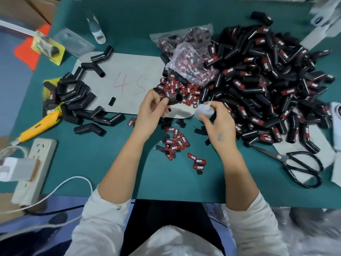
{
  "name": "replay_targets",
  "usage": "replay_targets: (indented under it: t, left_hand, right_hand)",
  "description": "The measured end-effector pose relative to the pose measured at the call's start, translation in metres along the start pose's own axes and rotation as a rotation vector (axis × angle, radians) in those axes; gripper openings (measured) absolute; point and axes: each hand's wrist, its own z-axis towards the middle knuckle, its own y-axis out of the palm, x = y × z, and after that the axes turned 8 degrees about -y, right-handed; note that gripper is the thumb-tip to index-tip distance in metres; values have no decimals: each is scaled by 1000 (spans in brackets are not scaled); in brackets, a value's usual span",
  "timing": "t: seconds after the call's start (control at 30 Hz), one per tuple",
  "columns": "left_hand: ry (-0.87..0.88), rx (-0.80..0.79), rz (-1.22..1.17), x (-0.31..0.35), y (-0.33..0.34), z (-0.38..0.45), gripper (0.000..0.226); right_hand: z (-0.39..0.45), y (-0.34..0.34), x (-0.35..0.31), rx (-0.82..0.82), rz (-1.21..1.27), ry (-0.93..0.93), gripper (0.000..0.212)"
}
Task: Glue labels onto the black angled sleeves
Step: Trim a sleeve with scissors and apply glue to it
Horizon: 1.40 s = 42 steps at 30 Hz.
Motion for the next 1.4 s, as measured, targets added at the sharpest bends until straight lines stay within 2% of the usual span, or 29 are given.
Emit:
replay_targets:
  t: [0.07,0.13,0.27,0.37,0.5,0.6,0.73,0.83,0.93,1.17,1.4]
  left_hand:
    - [-15,-52,-79,-4,3,-3,13]
    - [-18,-77,-154,-10,3,-4,22]
    - [23,-47,-183,-15,11,-7,25]
    - [9,8,-228,-16,15,-7,24]
    - [9,58,-251,-16,11,-1,24]
    - [17,68,-210,-13,12,0,31]
    - [15,92,-133,-14,12,2,44]
    - [9,110,-114,-15,12,2,36]
    - [-3,95,-145,-14,12,2,28]
    - [27,46,-62,-8,15,3,30]
    - [60,143,-138,-1,20,-2,19]
  right_hand:
    - [2,-2,-2,48,87,-7,31]
    - [6,-3,-7,76,258,-43,27]
    - [21,-1,-14,-20,619,16,34]
    - [27,1,-13,-60,732,53,41]
    - [32,-1,-10,-23,895,98,43]
    - [30,-4,-12,-5,943,137,46]
    - [23,-9,-11,-2,941,80,43]
    - [21,-9,-11,26,984,89,40]
    - [23,-10,-11,86,1044,174,35]
    - [24,-12,-8,97,1226,210,28]
    - [24,-8,-7,107,1284,239,33]
